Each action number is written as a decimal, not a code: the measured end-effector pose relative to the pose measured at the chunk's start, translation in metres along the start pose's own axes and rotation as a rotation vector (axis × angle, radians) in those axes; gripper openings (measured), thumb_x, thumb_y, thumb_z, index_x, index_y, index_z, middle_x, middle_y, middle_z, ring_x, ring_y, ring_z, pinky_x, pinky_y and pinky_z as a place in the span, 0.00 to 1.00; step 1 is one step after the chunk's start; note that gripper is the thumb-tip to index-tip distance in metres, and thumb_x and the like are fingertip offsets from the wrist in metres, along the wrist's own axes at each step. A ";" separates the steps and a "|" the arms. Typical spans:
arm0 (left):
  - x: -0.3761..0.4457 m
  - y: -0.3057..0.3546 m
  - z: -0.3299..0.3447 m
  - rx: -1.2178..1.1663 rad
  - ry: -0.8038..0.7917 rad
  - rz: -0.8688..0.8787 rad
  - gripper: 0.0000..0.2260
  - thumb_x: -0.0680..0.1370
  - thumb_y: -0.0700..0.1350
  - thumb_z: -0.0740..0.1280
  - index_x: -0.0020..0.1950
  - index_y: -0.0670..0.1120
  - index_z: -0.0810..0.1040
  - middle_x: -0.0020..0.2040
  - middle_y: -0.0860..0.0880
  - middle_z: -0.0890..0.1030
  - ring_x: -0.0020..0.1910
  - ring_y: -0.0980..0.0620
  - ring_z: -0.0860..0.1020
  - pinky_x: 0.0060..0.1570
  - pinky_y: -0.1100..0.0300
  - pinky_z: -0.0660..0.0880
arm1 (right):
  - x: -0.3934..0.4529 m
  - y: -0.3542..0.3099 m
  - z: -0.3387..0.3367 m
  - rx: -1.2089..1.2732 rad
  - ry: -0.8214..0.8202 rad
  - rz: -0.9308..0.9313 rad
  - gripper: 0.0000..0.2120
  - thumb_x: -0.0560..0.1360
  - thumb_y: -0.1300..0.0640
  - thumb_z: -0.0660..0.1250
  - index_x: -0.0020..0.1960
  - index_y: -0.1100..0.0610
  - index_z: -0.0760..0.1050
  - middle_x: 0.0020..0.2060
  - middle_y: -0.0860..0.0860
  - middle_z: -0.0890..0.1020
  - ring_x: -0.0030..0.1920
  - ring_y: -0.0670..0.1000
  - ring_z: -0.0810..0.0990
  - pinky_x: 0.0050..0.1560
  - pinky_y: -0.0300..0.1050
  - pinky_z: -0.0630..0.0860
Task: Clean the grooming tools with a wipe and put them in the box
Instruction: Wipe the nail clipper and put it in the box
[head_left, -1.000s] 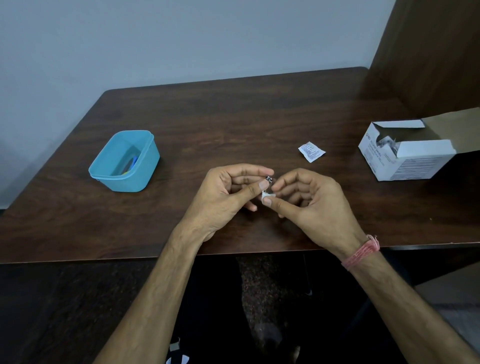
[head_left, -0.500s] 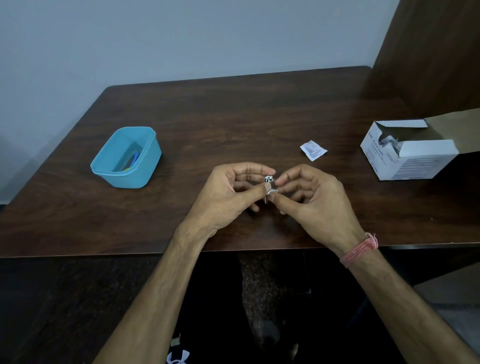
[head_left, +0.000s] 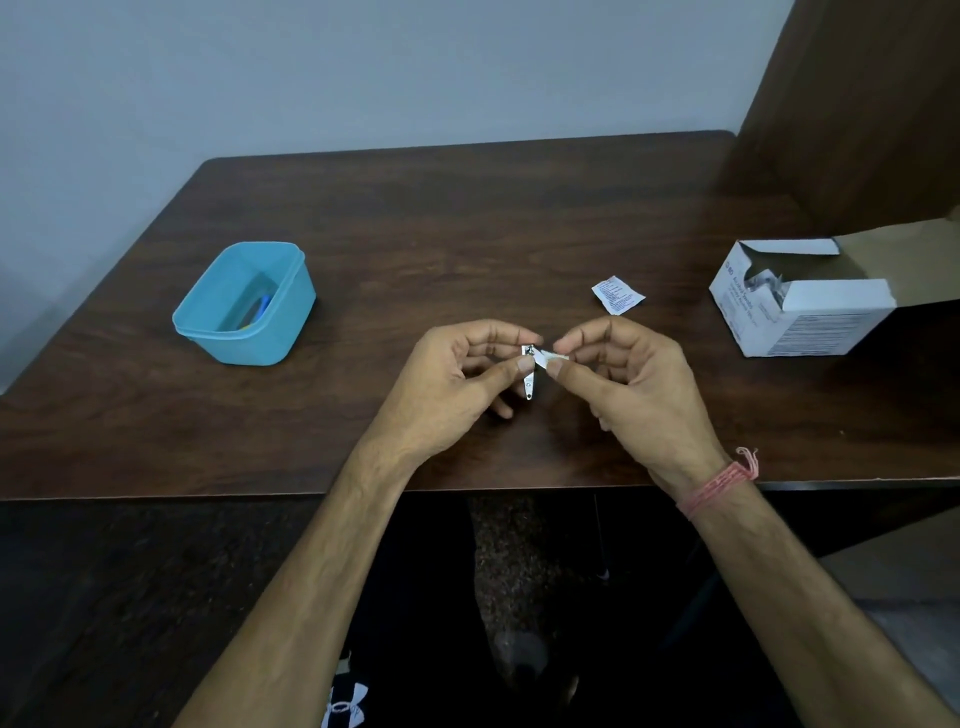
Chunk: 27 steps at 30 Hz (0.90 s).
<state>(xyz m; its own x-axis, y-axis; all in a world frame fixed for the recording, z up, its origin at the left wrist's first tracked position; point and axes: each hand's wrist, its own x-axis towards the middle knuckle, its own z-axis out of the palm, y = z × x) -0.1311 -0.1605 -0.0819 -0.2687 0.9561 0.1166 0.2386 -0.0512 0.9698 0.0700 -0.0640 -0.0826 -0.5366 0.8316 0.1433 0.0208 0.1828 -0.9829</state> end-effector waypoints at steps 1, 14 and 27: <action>0.000 -0.001 0.001 0.004 0.002 -0.005 0.07 0.85 0.39 0.74 0.63 0.45 0.88 0.47 0.49 0.90 0.45 0.49 0.87 0.39 0.56 0.83 | 0.000 0.000 0.000 0.006 -0.001 -0.007 0.04 0.78 0.58 0.81 0.49 0.52 0.86 0.39 0.47 0.87 0.30 0.45 0.72 0.30 0.36 0.69; -0.003 0.003 0.002 0.079 -0.009 0.025 0.10 0.85 0.40 0.75 0.64 0.50 0.87 0.56 0.50 0.87 0.47 0.47 0.90 0.43 0.52 0.87 | -0.002 0.000 0.002 -0.065 -0.017 0.012 0.03 0.81 0.60 0.76 0.51 0.53 0.85 0.42 0.51 0.88 0.31 0.49 0.80 0.30 0.43 0.78; -0.004 0.007 0.002 0.026 -0.019 0.030 0.10 0.86 0.37 0.71 0.66 0.48 0.86 0.60 0.45 0.85 0.50 0.45 0.90 0.42 0.53 0.87 | 0.007 0.006 0.005 -0.121 0.002 0.027 0.02 0.80 0.53 0.78 0.50 0.48 0.86 0.44 0.46 0.90 0.40 0.66 0.82 0.46 0.62 0.81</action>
<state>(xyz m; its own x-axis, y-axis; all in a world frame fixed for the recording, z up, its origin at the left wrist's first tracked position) -0.1268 -0.1640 -0.0761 -0.2438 0.9594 0.1416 0.2703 -0.0730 0.9600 0.0622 -0.0598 -0.0885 -0.5325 0.8383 0.1171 0.1371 0.2219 -0.9654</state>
